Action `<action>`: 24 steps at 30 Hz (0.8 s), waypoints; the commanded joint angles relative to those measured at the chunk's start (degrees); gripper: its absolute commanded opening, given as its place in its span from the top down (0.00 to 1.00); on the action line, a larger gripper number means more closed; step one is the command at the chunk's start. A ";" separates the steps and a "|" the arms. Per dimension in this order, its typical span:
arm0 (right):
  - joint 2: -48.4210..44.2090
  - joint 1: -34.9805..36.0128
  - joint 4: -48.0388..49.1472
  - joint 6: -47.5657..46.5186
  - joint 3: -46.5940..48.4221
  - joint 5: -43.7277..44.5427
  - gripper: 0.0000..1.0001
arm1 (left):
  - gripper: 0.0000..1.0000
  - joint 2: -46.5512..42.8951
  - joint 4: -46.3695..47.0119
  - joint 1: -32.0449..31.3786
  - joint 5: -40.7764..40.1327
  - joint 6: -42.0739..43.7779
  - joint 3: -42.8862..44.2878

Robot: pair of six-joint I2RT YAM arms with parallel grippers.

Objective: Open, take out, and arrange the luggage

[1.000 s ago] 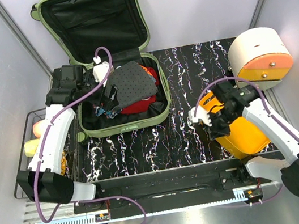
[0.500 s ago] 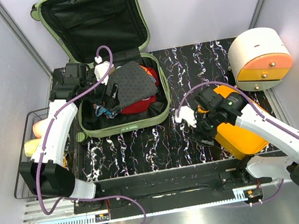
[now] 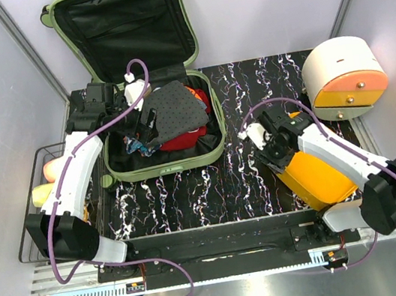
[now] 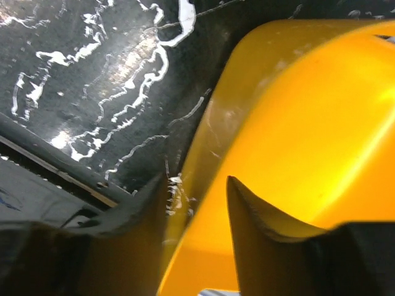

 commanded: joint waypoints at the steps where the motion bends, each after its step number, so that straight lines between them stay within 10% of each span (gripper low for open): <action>1: 1.11 -0.13 1.46 -3.78 0.18 -8.40 0.59 | 0.01 -1.99 2.30 0.01 -1.87 -0.63 2.13; 4: 1.37 0.22 -2.40 -7.73 0.45 -15.70 1.00 | 0.01 -1.55 1.86 0.63 -1.08 -1.59 2.74; 13: -9.00 14.07 -3.74 -16.64 -3.33 -21.53 1.00 | 0.01 0.29 1.59 1.24 -0.02 -2.30 3.89; 24: 8.48 29.21 8.29 -5.73 6.42 -20.92 0.99 | 0.01 2.49 0.63 1.24 -0.29 3.93 2.93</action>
